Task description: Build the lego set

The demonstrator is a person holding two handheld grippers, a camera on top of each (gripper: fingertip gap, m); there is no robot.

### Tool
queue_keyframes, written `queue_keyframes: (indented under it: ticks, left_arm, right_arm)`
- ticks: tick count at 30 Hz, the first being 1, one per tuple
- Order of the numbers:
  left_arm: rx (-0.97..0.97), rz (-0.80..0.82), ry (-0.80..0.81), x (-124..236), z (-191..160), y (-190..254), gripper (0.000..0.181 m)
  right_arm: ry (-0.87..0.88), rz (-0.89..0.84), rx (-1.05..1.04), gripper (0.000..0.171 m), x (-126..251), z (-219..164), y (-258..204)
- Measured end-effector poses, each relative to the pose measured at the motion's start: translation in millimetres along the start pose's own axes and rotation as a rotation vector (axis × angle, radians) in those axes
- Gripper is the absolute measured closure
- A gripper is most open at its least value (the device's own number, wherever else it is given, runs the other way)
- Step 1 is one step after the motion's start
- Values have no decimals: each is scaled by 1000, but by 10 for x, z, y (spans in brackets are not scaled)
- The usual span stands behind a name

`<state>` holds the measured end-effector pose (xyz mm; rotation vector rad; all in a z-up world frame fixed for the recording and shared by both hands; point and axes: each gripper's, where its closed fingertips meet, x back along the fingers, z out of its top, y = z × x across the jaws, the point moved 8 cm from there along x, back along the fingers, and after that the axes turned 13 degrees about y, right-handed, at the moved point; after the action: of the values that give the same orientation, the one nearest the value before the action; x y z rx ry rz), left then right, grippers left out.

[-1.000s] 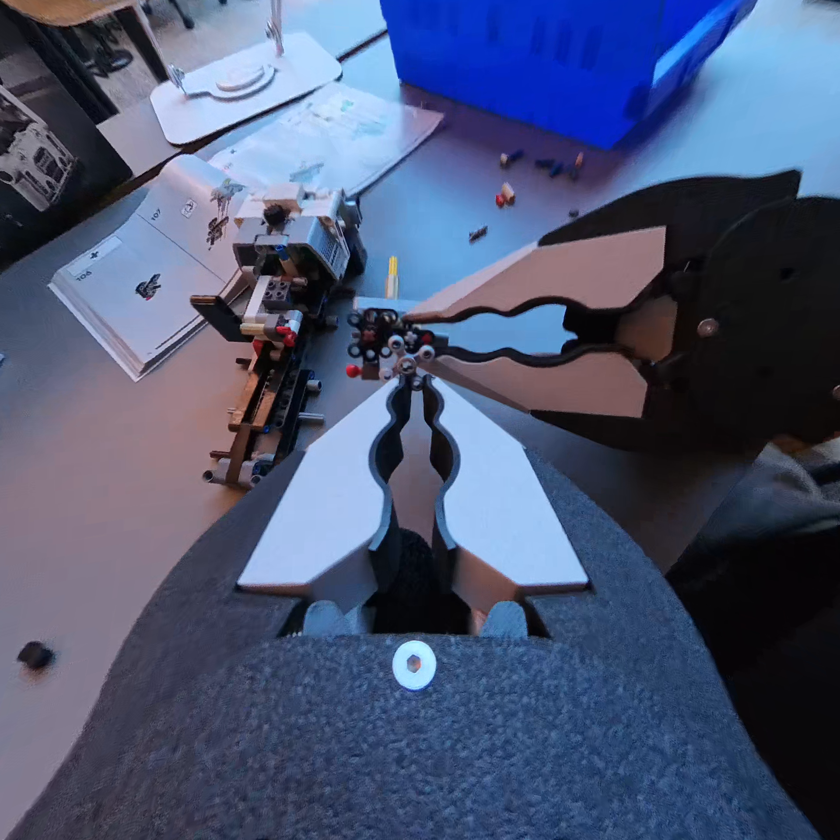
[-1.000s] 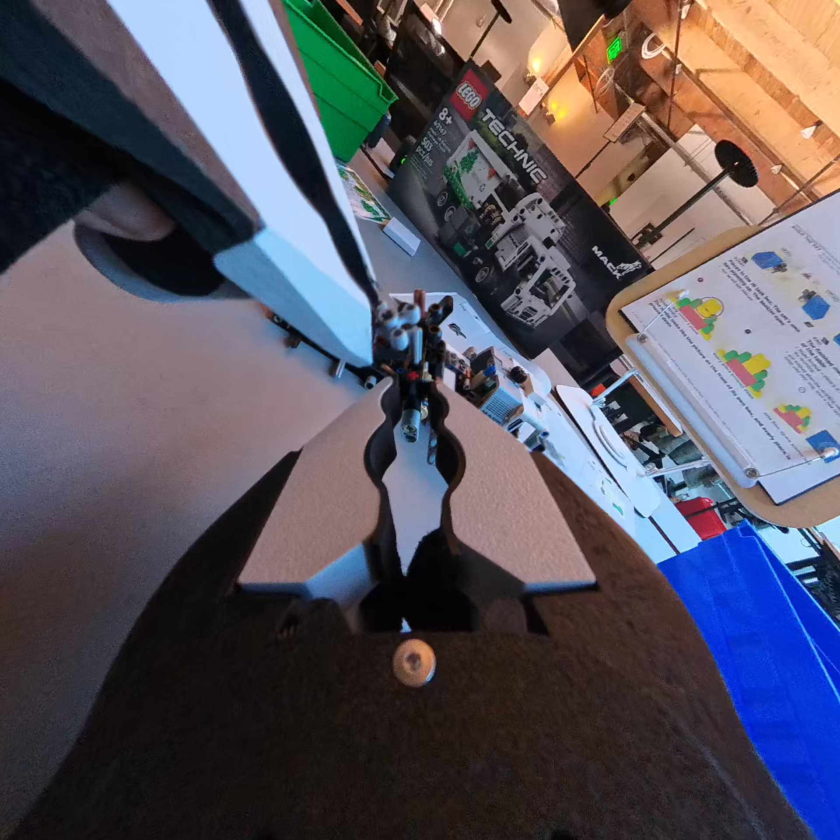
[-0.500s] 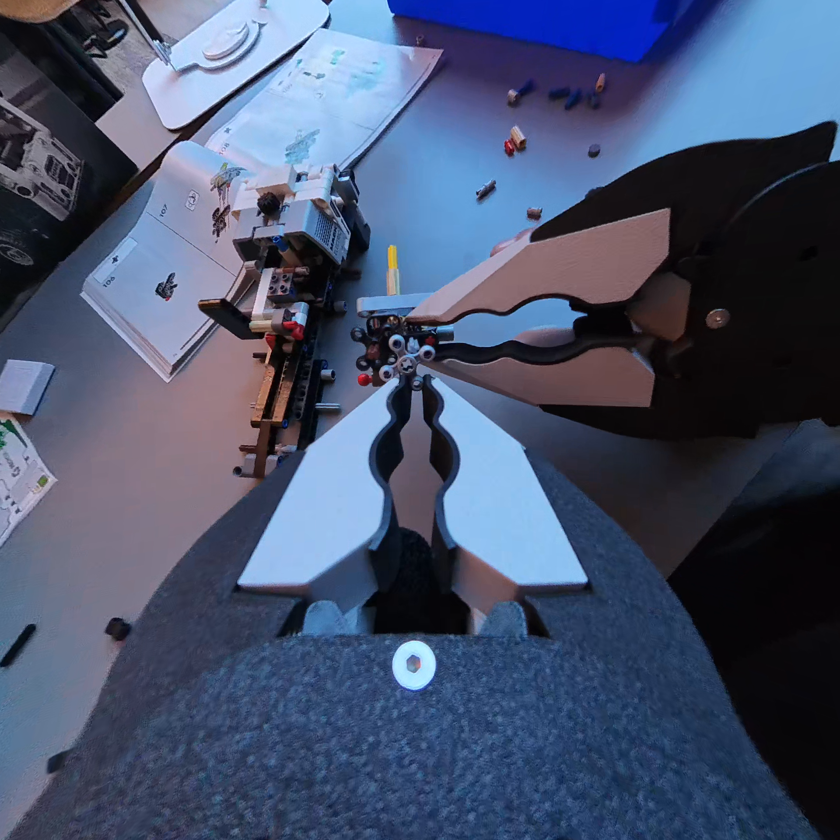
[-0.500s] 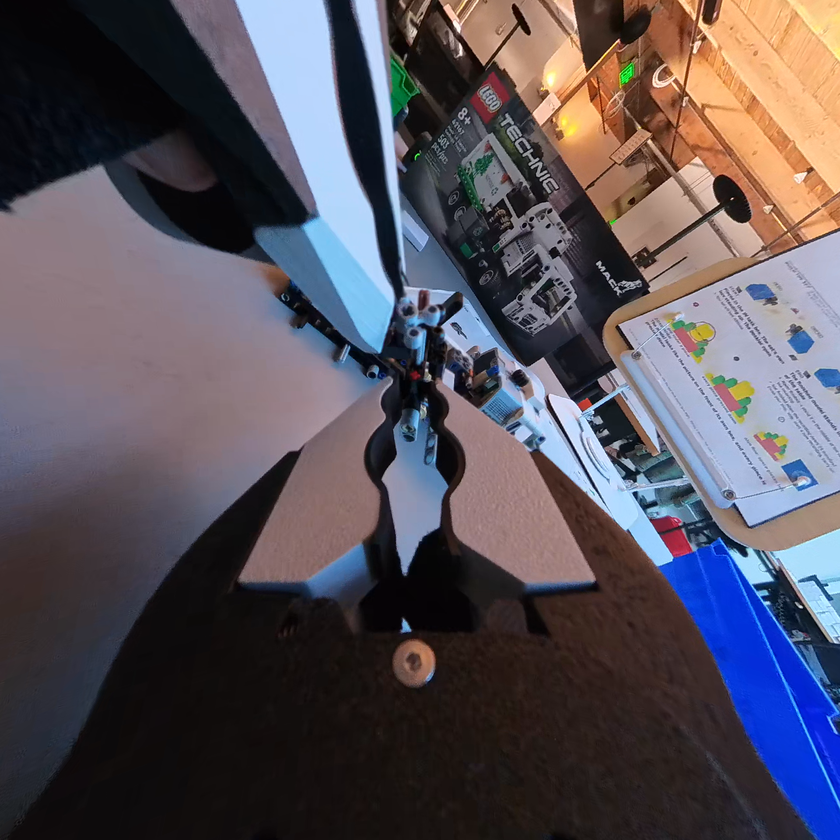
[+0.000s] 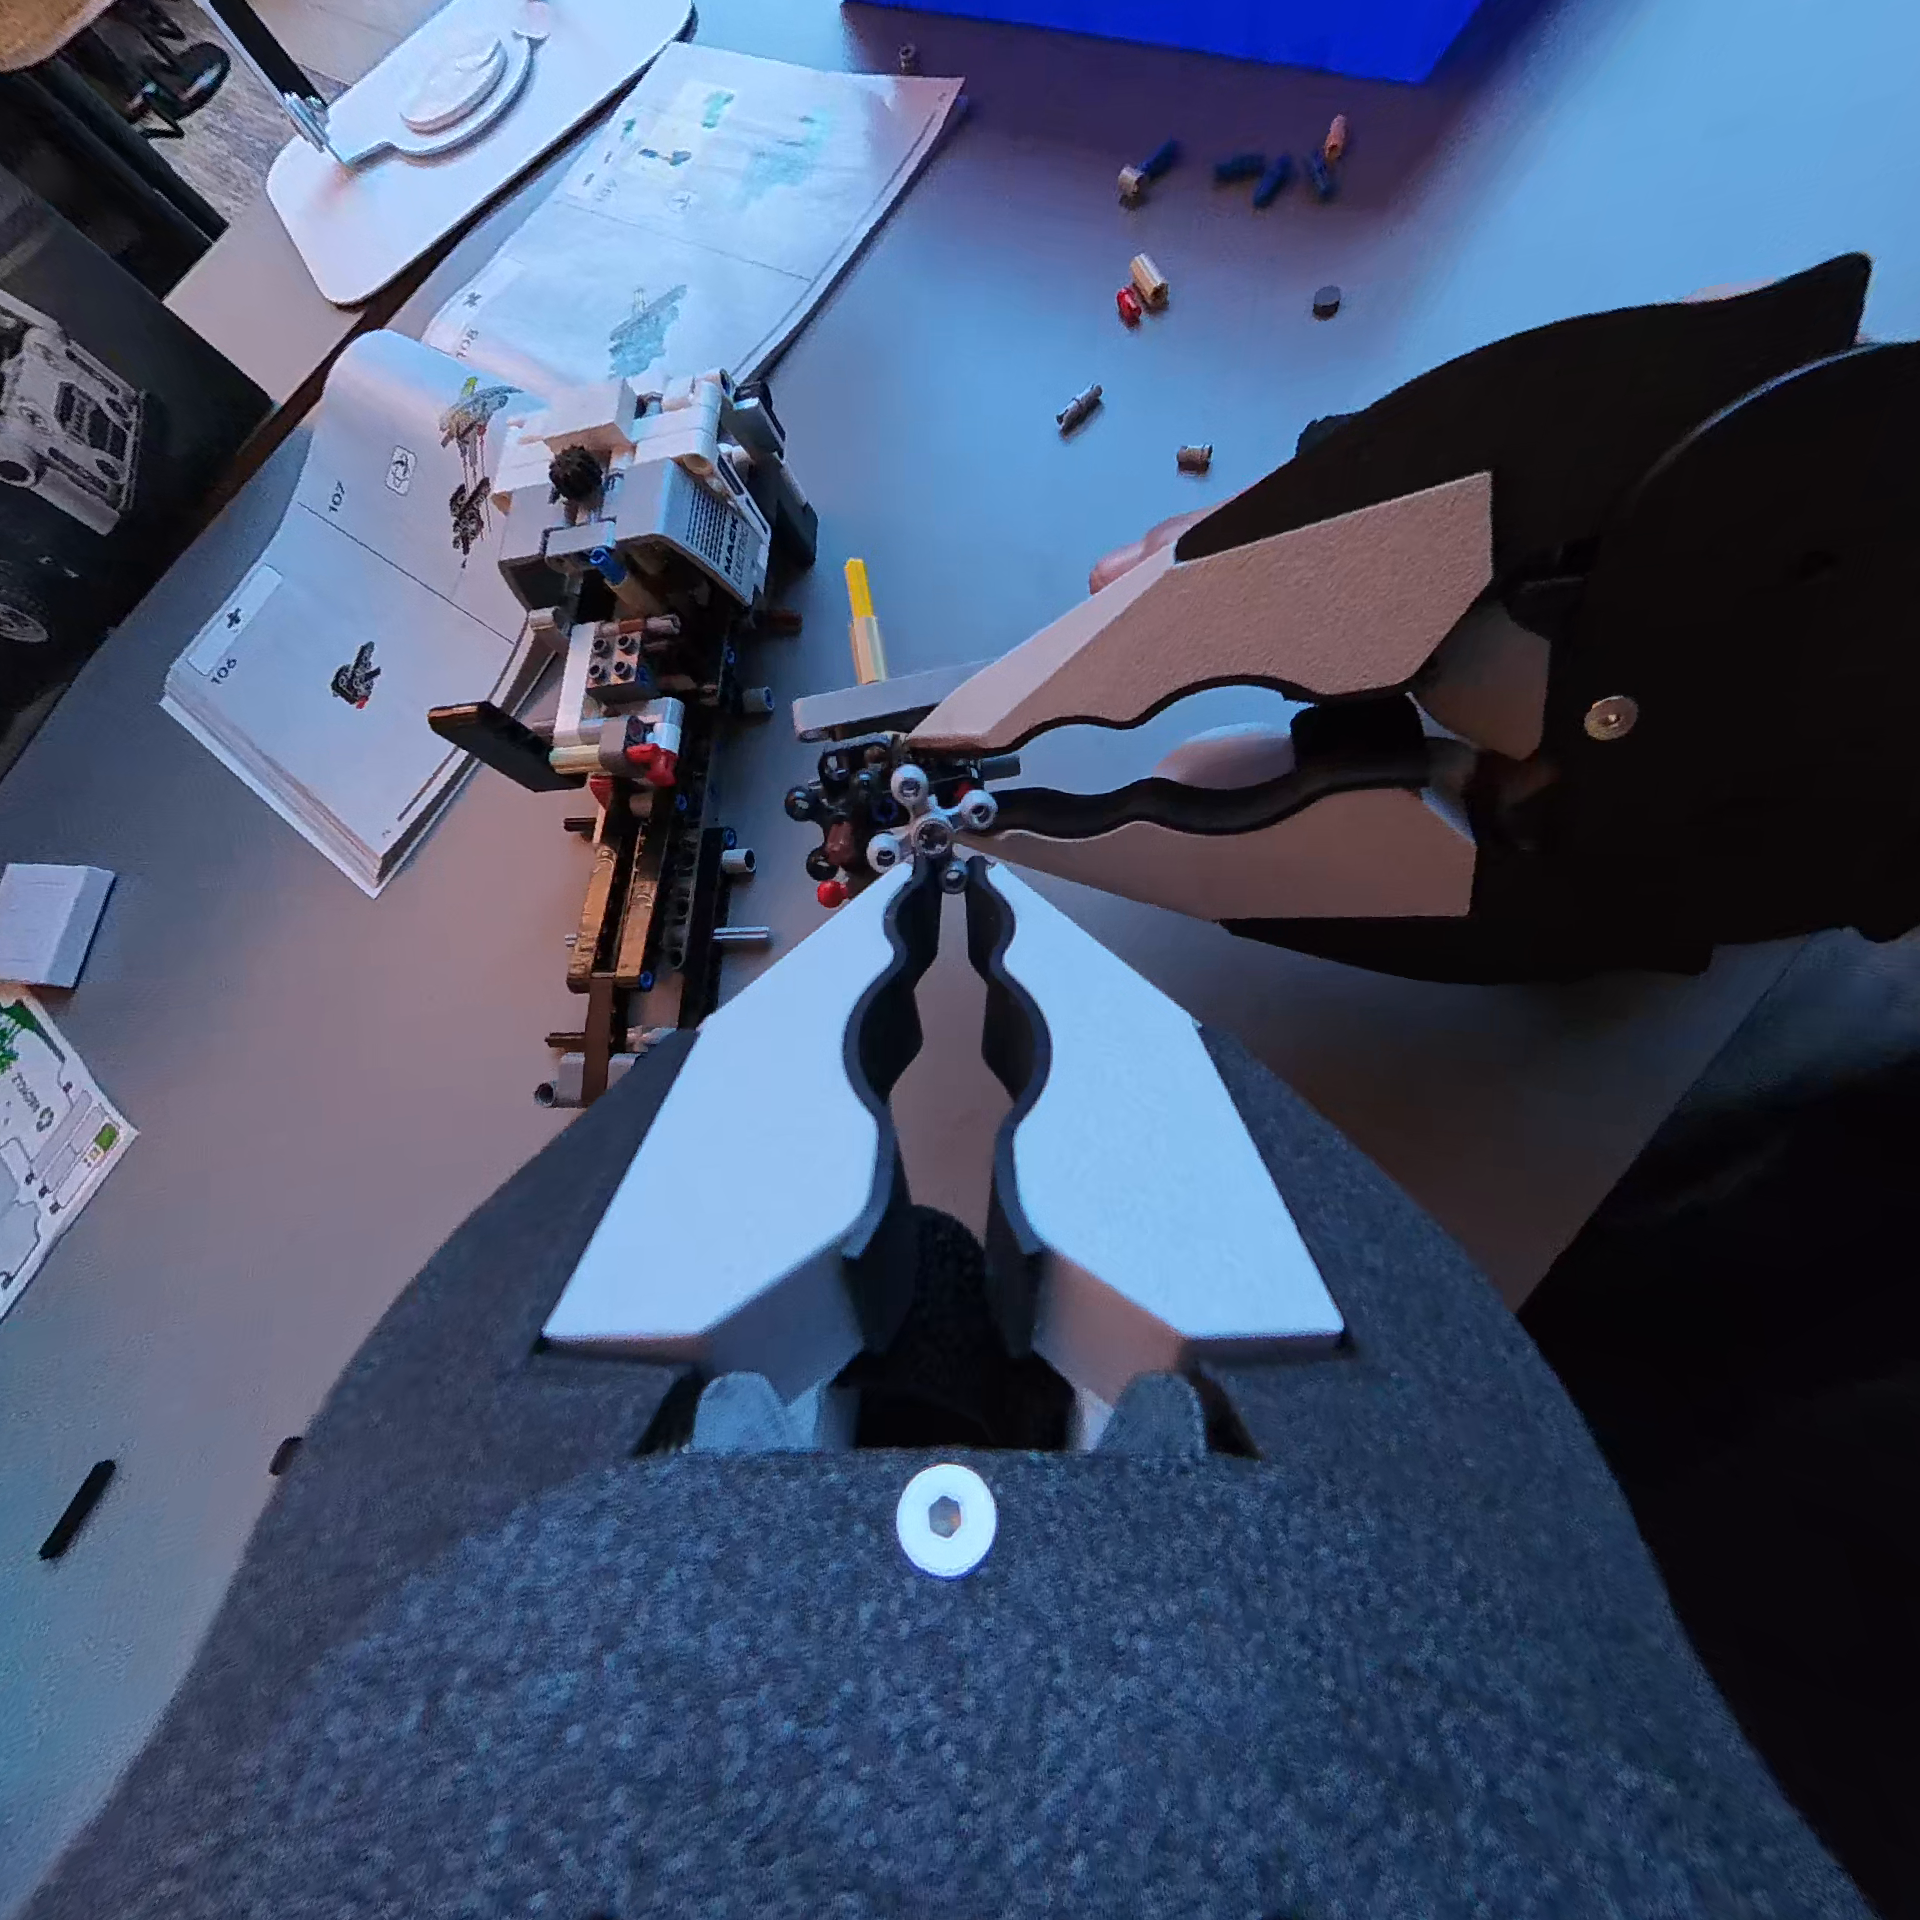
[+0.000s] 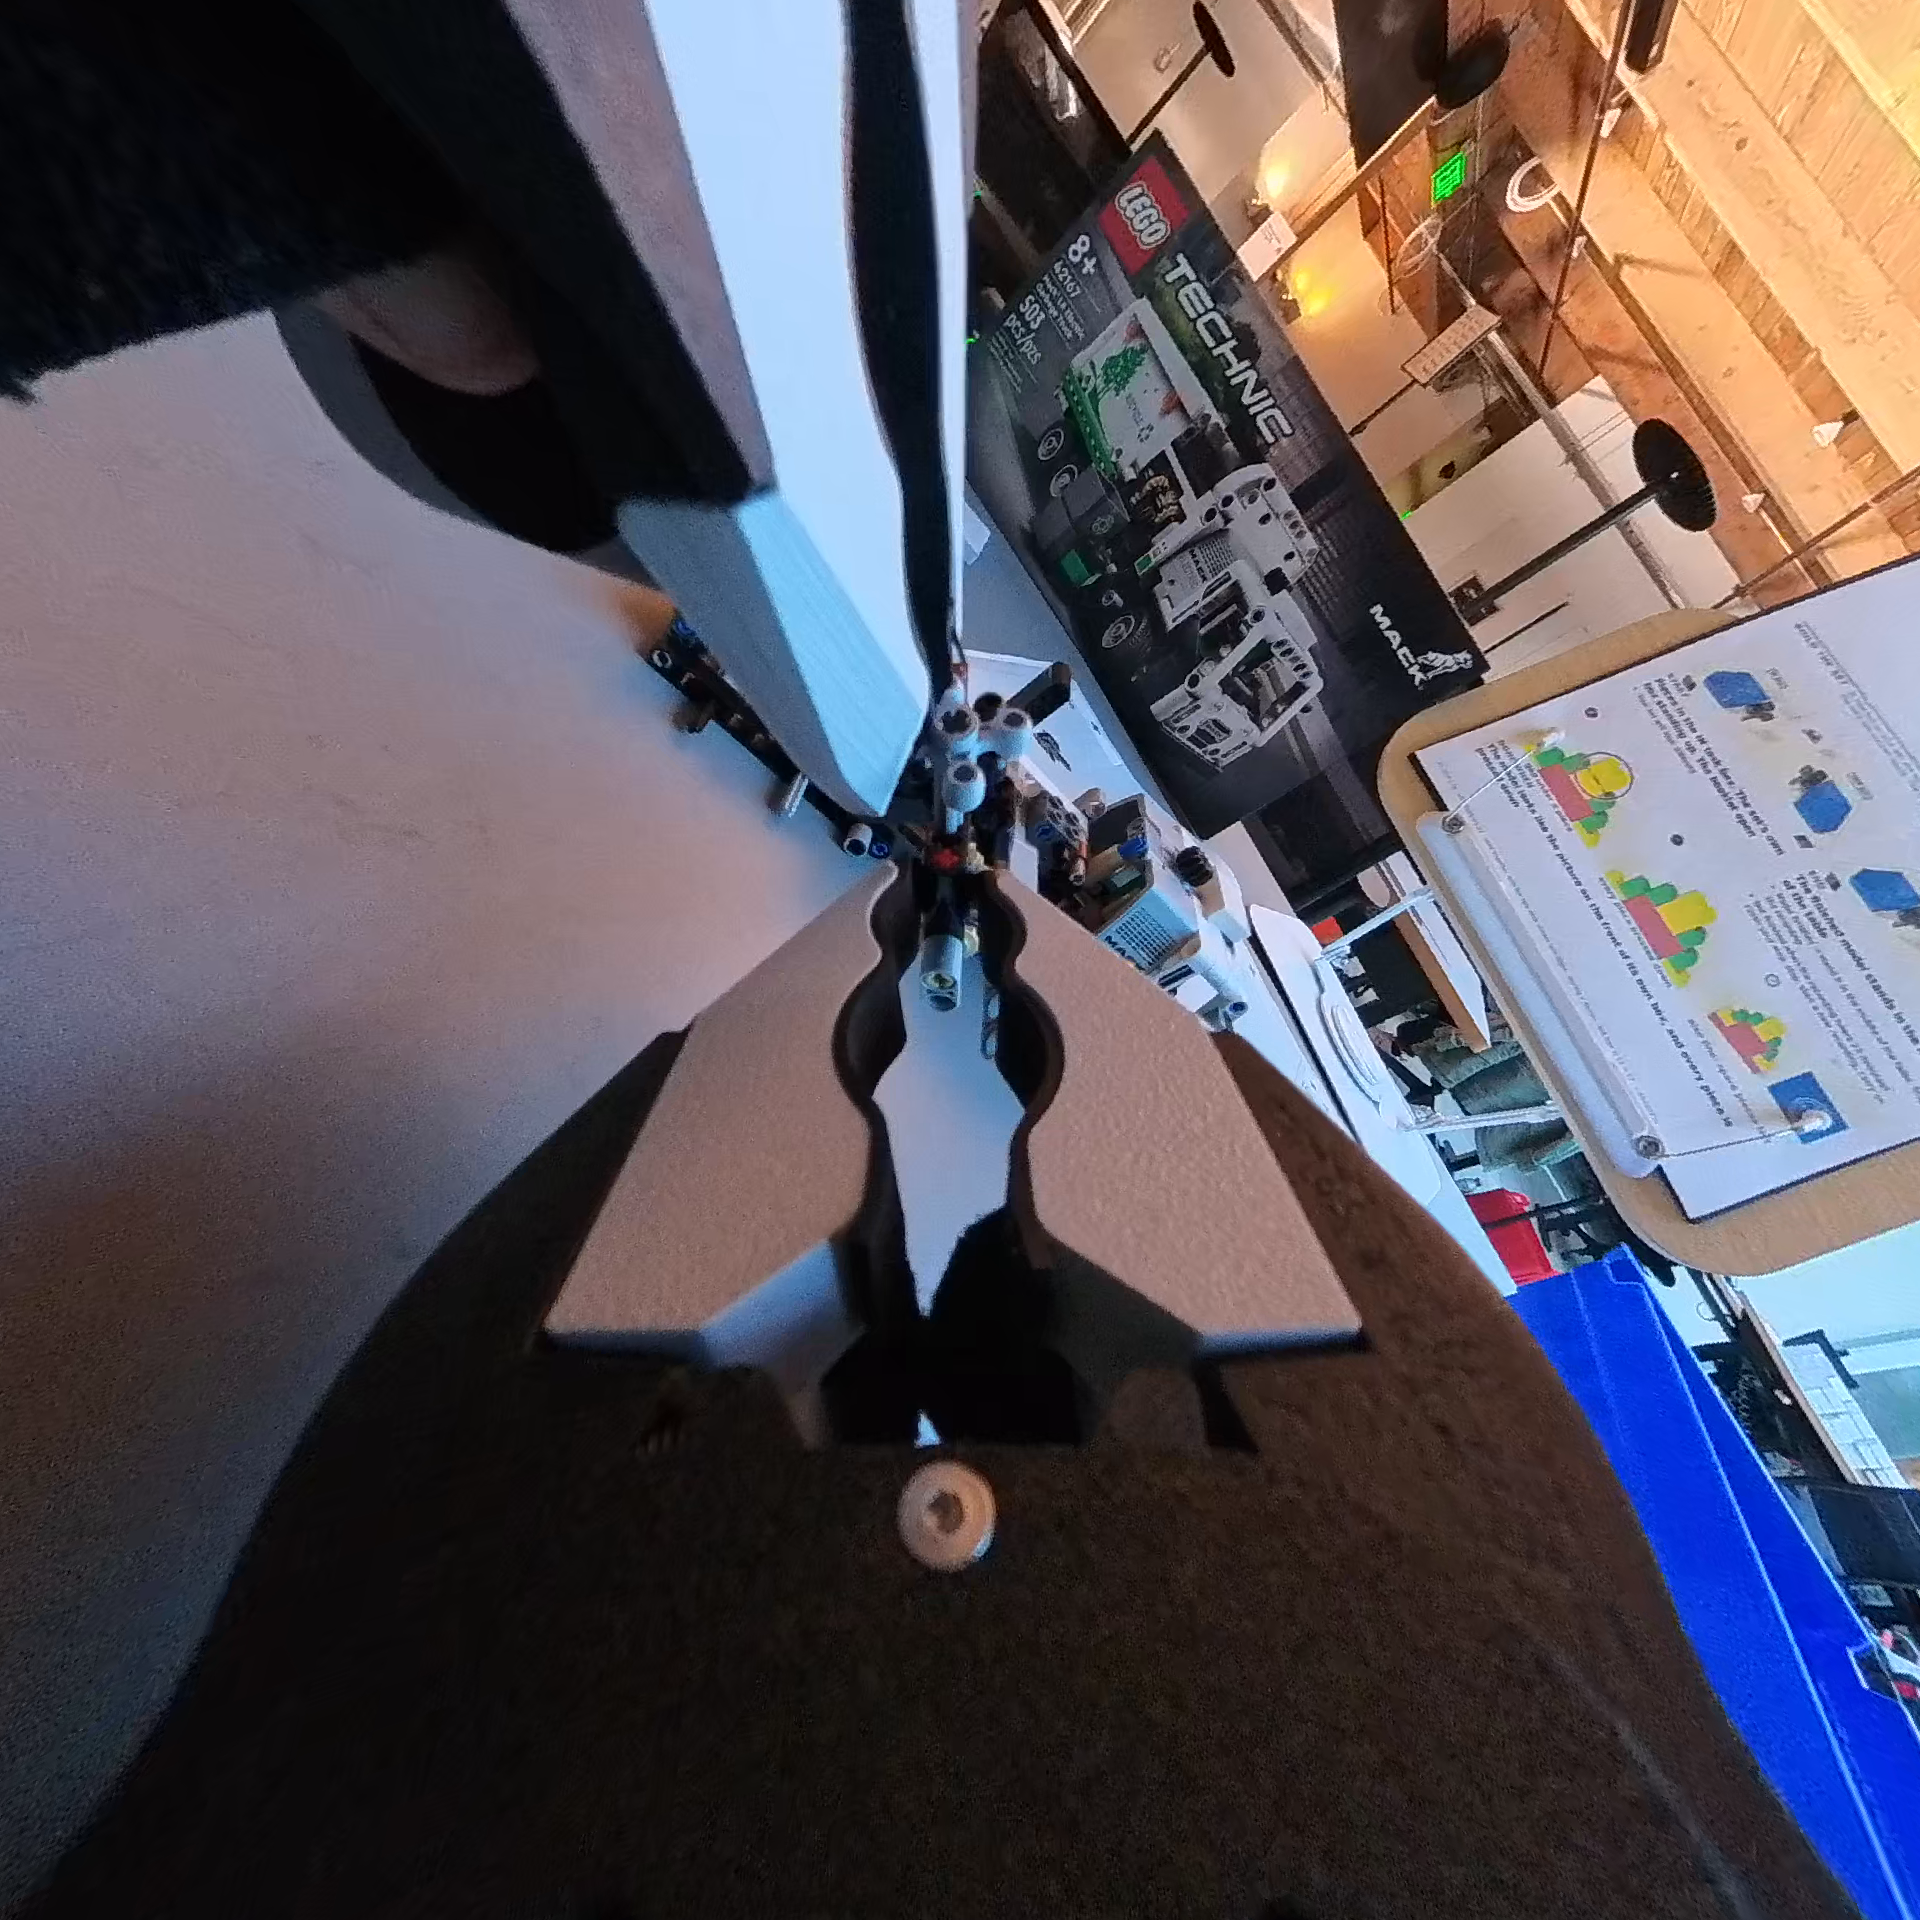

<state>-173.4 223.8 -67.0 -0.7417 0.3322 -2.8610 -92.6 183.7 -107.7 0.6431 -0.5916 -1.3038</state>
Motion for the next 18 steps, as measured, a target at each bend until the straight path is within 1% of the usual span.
queue_keyframes:
  ticks: [5,7,13,18]
  left_arm:
    - [-31,-31,-2,36,-6,-49,178]
    - [-14,-56,5,50,1,-74,178]
    - [288,-115,106,26,-6,-141,178]
    - [469,-146,178,-2,-57,-160,178]
  right_arm:
    - [28,11,0,161,12,19,0]
    - [36,4,8,161,17,31,0]
    - [19,-60,27,161,27,40,42]
    - [2,-100,84,162,28,41,42]
